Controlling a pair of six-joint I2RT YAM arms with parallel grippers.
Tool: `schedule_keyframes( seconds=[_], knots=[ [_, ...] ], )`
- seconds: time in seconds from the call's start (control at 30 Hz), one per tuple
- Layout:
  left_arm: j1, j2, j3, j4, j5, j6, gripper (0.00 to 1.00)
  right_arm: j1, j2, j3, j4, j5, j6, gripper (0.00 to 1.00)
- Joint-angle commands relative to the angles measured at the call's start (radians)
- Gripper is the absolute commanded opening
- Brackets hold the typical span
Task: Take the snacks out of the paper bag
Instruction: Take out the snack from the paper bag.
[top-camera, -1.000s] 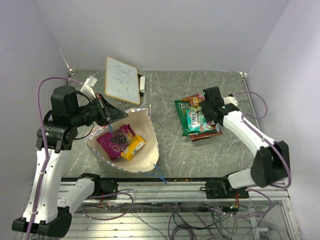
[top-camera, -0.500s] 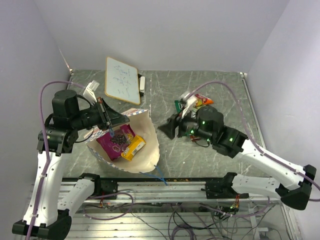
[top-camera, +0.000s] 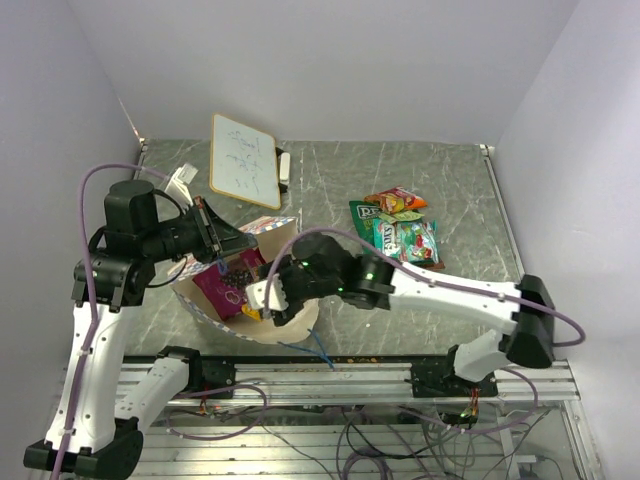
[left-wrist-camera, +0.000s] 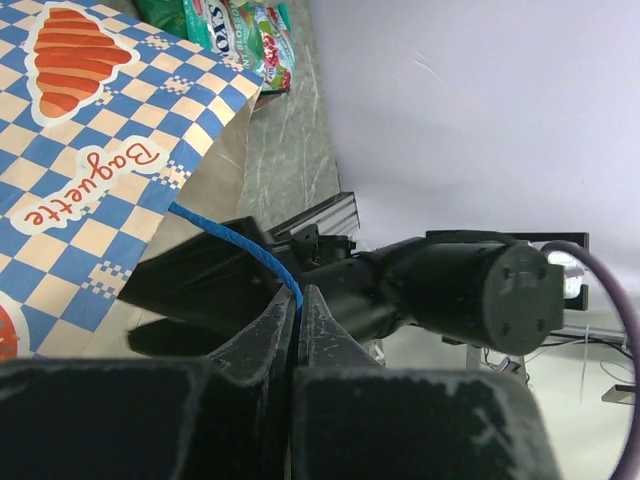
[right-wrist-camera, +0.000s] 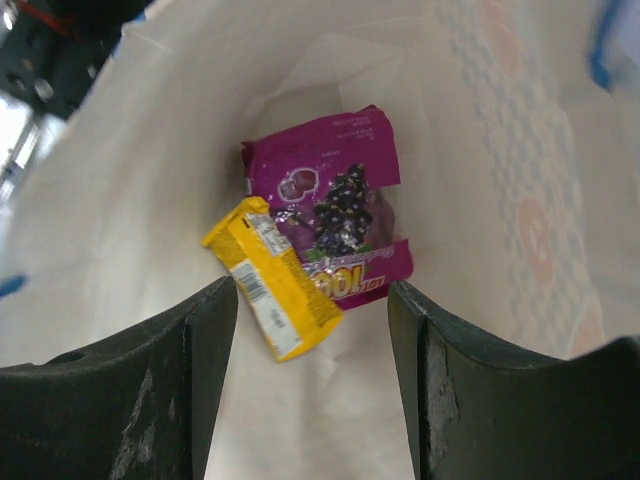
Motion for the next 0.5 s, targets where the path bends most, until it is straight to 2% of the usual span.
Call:
schedule_keyframes(
  seconds=[0.0, 0.2, 0.47],
  knots=[
    [-0.008, -0.019, 0.032, -0.029, -0.025, -0.004, 0.07, -0.006, 0.133, 0.106, -0.125, -0.037, -0.356, 0.61],
    [-0.008, -0.019, 0.033, -0.002, -0.006, -0.02, 0.07, -0.014, 0.27, 0.142, -0.183, -0.041, -0.482, 0.63],
    [-0.008, -0.024, 0.014, 0.047, 0.013, -0.058, 0.07, -0.051, 0.415, 0.152, -0.143, -0.026, -0.507, 0.63]
  ],
)
